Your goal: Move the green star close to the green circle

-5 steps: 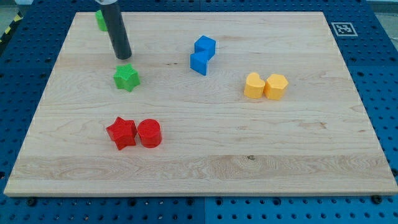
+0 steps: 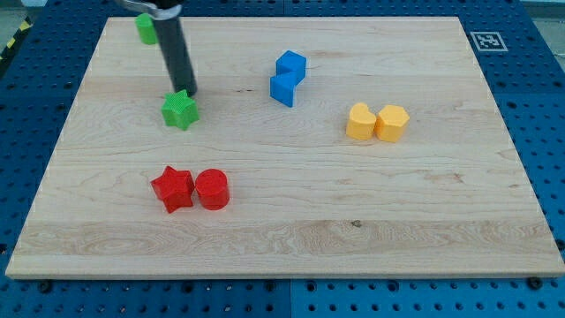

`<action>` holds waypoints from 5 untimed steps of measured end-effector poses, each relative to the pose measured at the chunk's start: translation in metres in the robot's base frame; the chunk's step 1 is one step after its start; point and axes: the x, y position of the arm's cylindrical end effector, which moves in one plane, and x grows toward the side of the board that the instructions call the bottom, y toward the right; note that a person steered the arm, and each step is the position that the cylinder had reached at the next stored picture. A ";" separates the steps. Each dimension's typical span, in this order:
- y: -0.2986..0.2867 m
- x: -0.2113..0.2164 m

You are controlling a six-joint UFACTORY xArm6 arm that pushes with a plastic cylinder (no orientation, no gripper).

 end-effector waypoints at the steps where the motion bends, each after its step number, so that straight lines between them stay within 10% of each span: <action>1: 0.032 0.014; 5: 0.021 0.099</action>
